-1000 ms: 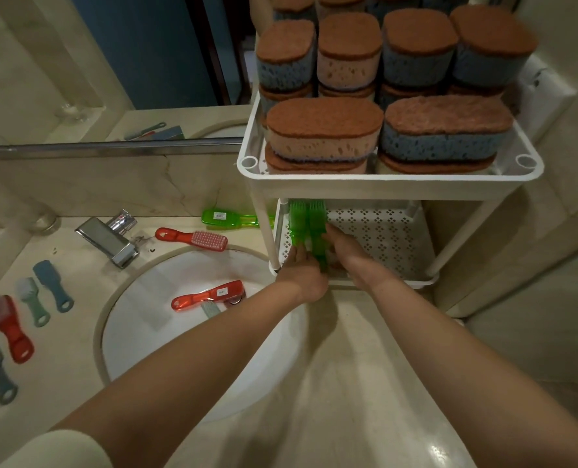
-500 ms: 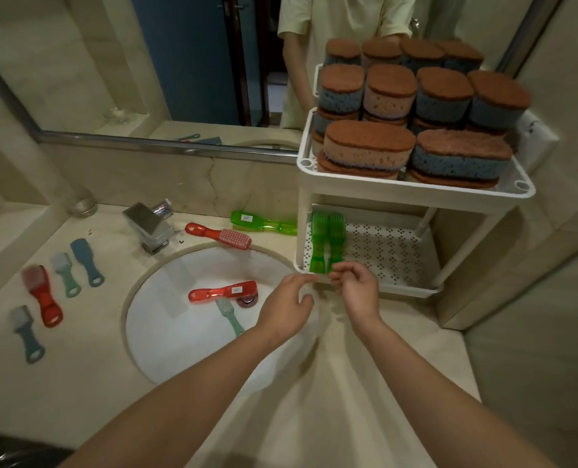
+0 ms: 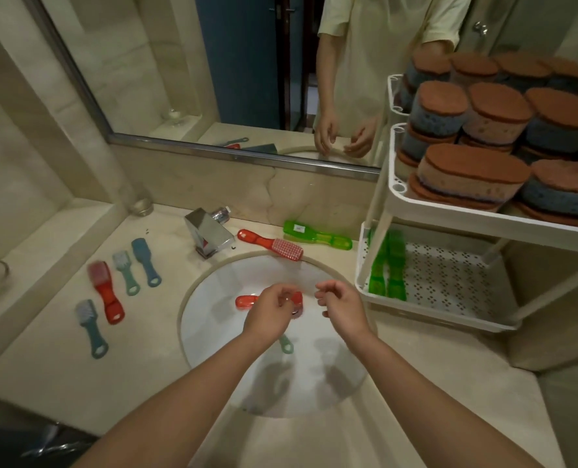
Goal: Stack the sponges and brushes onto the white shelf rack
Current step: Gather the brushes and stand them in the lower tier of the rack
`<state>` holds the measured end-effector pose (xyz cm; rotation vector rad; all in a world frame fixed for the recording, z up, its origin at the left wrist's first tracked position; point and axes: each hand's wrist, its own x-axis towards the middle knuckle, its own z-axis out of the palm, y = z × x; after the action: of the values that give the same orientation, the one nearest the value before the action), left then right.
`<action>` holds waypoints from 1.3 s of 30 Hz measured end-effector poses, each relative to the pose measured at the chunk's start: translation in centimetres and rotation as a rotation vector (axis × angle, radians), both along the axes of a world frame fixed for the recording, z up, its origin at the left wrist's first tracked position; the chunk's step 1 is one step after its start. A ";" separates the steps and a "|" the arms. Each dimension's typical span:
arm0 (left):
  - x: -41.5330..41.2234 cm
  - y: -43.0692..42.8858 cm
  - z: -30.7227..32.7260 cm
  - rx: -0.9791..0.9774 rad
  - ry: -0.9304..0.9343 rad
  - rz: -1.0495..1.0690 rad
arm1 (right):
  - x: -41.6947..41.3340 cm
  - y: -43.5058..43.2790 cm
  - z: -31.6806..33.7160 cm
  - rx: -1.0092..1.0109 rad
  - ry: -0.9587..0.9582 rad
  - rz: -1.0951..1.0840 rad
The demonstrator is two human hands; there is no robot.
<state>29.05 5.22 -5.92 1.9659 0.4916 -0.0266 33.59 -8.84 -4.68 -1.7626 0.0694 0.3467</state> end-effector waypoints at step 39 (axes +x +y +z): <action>16.4 9.1 -6.0 0.709 -0.151 -0.421 | 17.2 7.9 -6.0 -0.856 -0.252 0.184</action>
<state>45.48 14.37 -11.90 2.7126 -0.0425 0.0351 50.75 -0.97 -10.63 -2.6587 -0.1500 0.2340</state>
